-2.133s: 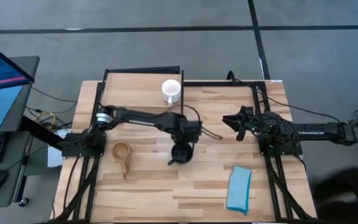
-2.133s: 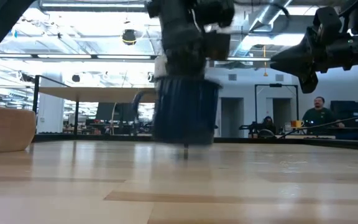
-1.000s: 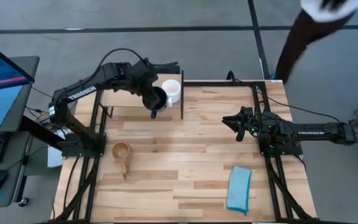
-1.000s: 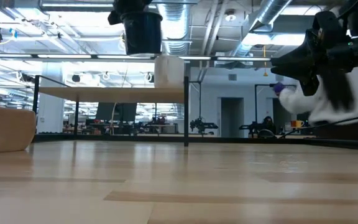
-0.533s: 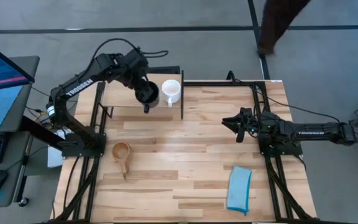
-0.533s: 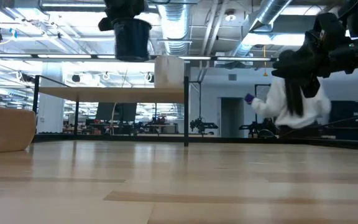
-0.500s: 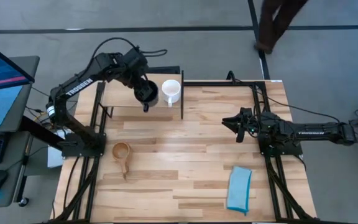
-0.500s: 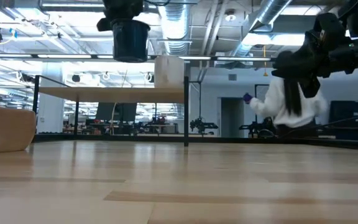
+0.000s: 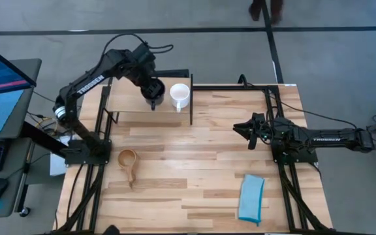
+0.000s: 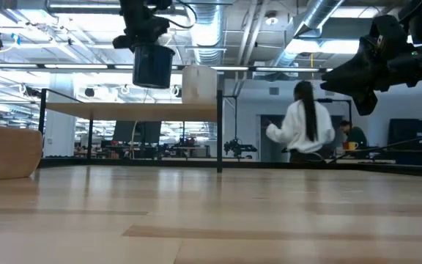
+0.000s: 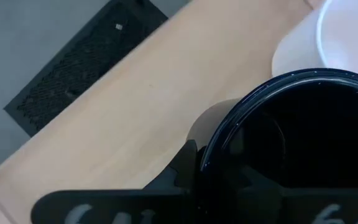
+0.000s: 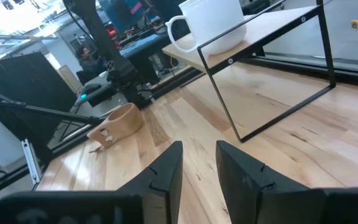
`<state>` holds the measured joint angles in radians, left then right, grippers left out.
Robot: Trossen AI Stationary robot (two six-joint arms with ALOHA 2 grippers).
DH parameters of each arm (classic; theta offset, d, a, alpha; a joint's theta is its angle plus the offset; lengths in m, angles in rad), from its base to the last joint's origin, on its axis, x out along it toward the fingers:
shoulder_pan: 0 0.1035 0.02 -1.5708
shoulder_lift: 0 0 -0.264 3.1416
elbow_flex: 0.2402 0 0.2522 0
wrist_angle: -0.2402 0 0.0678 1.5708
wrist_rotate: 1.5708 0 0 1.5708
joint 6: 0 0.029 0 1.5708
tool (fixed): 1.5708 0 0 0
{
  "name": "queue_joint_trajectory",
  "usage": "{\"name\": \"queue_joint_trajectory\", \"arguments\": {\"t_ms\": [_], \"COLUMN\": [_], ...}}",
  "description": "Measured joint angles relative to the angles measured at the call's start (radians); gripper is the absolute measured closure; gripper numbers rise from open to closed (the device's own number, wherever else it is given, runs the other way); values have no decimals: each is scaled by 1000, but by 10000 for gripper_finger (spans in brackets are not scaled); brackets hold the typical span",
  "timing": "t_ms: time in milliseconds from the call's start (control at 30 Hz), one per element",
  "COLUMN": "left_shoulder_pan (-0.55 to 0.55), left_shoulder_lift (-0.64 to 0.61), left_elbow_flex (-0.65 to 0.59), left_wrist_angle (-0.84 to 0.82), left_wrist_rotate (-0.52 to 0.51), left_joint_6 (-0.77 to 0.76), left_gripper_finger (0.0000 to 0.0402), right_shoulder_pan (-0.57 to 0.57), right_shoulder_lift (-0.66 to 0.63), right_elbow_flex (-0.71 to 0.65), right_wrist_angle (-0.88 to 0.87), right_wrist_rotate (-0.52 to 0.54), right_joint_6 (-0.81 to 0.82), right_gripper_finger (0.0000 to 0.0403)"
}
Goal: Stack small to large cups/mugs on shelf
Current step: Put the dark blue mug on the shelf
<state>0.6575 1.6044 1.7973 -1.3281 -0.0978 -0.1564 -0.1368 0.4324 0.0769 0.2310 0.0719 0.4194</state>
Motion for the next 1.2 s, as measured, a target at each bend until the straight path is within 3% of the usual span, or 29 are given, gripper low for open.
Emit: {"name": "queue_joint_trajectory", "arguments": {"t_ms": [300, 667, 800, 1200], "left_shoulder_pan": [40, 109, 123, 130], "left_shoulder_lift": [75, 78, 78, 79], "left_elbow_flex": [0, 0, 0, -76], "left_wrist_angle": [-2, -7, 20, 81], "left_wrist_rotate": [-1, 15, 84, 124], "left_joint_6": [70, 67, 82, 122], "left_gripper_finger": [397, 397, 397, 397], "right_shoulder_pan": [0, 0, 0, 0], "right_shoulder_lift": [0, 0, 0, 0], "right_elbow_flex": [0, 0, 0, 0], "right_wrist_angle": [0, -10, -15, -15], "right_wrist_rotate": [0, -1, -1, -1], "right_joint_6": [0, 0, 0, 0], "right_gripper_finger": [284, 284, 284, 284]}}
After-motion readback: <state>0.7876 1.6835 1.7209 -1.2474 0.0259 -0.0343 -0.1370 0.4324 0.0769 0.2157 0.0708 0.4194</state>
